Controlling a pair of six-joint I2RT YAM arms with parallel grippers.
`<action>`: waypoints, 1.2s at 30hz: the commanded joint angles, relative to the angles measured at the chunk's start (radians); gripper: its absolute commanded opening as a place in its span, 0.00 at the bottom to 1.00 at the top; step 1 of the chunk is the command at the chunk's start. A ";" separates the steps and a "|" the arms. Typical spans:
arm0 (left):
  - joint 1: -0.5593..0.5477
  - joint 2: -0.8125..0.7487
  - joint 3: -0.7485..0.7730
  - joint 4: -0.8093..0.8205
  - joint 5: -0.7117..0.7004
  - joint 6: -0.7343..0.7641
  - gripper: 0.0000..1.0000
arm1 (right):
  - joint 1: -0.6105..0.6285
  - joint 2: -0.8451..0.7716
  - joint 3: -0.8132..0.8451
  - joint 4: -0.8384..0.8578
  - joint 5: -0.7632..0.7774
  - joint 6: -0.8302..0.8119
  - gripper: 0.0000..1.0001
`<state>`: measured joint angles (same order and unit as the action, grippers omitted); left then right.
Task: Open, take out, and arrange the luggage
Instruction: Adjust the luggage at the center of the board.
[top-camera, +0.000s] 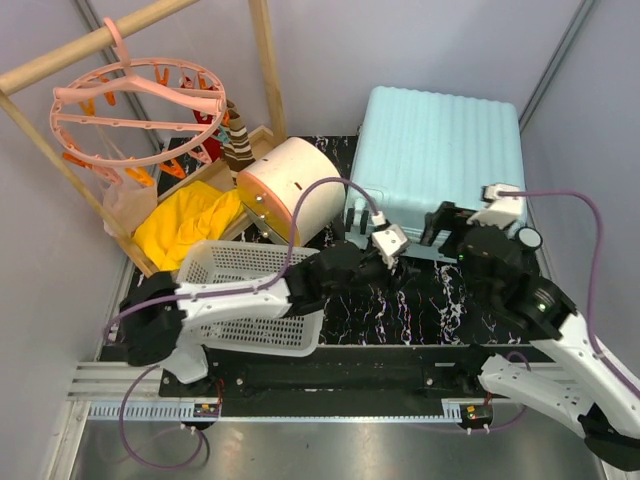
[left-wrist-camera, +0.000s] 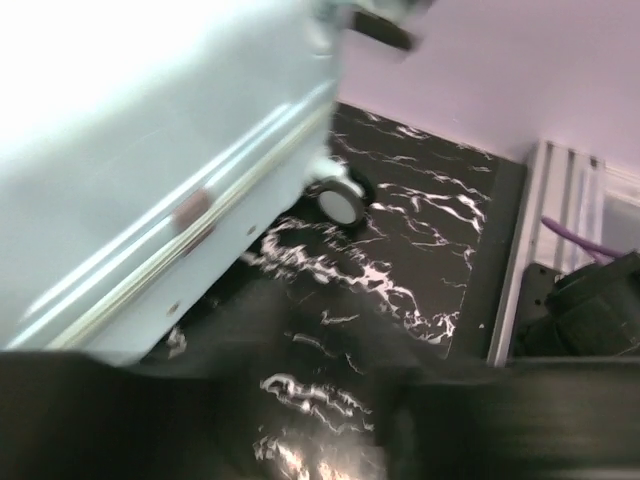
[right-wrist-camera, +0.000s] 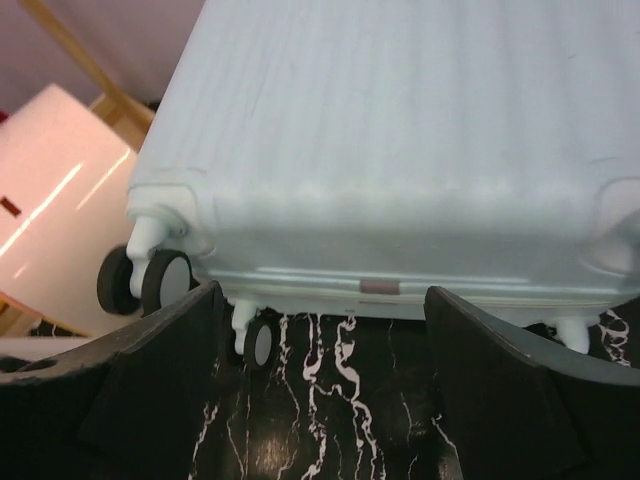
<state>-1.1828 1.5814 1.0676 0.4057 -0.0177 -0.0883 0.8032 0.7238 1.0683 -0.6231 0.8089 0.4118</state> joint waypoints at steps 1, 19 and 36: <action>0.009 -0.268 -0.075 -0.102 -0.214 0.065 0.92 | 0.005 0.114 0.041 0.035 -0.192 0.031 0.91; 0.702 -0.793 -0.164 -0.760 0.005 -0.179 0.99 | 0.068 0.554 0.179 0.152 -0.335 0.130 0.91; 0.847 -0.724 -0.095 -0.877 0.165 -0.068 0.99 | 0.087 0.766 0.318 0.065 -0.116 0.055 0.27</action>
<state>-0.3538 0.8650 0.9958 -0.5056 0.0654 -0.1753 0.8795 1.4834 1.3293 -0.5537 0.6186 0.5194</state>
